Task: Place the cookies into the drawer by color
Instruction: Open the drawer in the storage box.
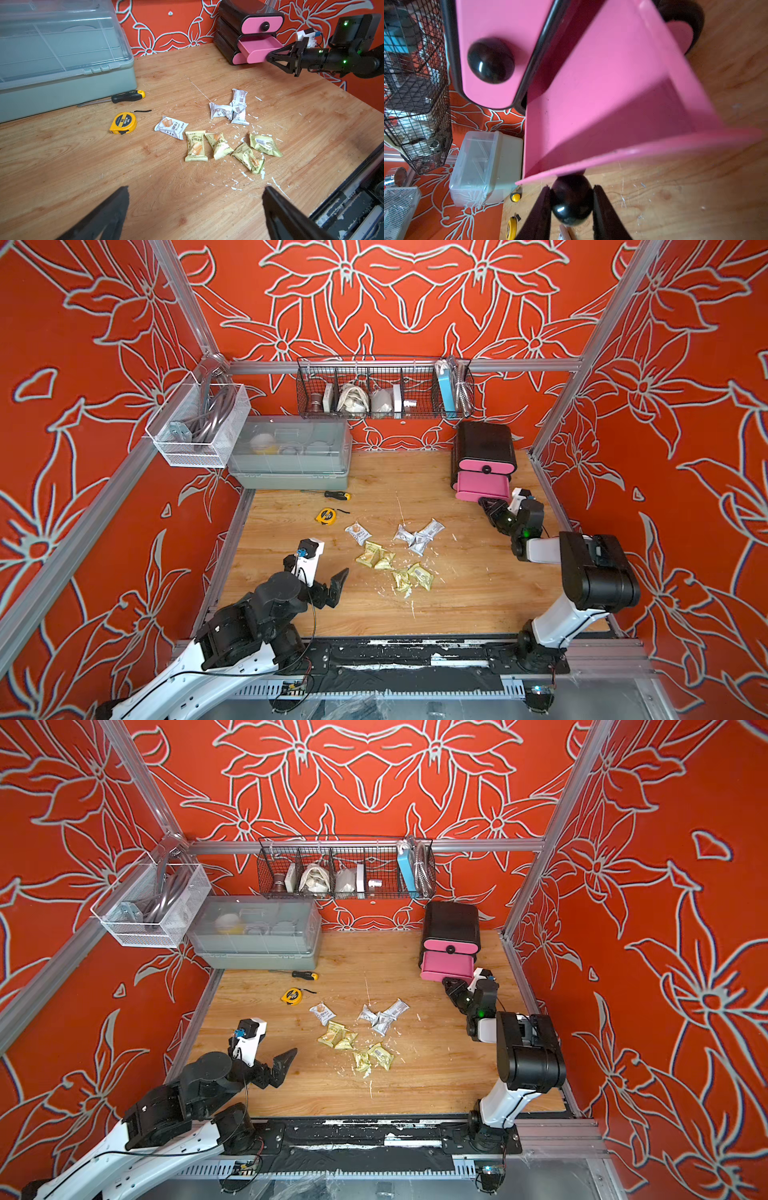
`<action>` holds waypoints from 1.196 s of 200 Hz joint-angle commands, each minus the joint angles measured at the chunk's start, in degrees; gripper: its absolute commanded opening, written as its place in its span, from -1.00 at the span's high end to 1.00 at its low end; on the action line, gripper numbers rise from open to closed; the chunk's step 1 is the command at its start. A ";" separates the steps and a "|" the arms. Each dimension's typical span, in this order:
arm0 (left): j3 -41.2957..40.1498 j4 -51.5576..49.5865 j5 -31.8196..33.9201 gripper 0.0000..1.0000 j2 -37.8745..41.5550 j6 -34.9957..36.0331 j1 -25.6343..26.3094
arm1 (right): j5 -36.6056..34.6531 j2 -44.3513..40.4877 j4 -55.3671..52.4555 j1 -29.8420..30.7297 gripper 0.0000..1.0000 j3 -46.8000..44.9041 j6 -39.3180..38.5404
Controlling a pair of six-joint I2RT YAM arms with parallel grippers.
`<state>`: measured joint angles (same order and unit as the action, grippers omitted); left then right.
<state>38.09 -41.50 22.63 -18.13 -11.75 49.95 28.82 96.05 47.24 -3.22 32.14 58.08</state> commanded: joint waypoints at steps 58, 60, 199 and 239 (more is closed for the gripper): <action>0.94 0.89 0.14 -0.99 0.20 0.45 0.14 | -0.92 0.12 -2.80 0.21 0.41 -4.47 -4.81; 0.98 0.89 0.18 -0.99 0.13 0.44 0.21 | -1.01 0.04 -2.91 0.21 0.40 -4.46 -4.91; 0.86 1.07 0.11 -0.99 0.38 0.41 0.14 | -4.69 -10.32 -12.61 0.10 -0.16 -8.49 -8.53; 0.86 1.22 0.03 -0.99 0.12 0.57 0.14 | -4.53 -22.97 -23.61 0.07 -0.40 -10.22 -11.76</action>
<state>38.09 -41.47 22.63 -18.11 -11.75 49.95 24.91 80.49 31.90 -3.09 23.46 49.23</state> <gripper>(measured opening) 0.993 0.664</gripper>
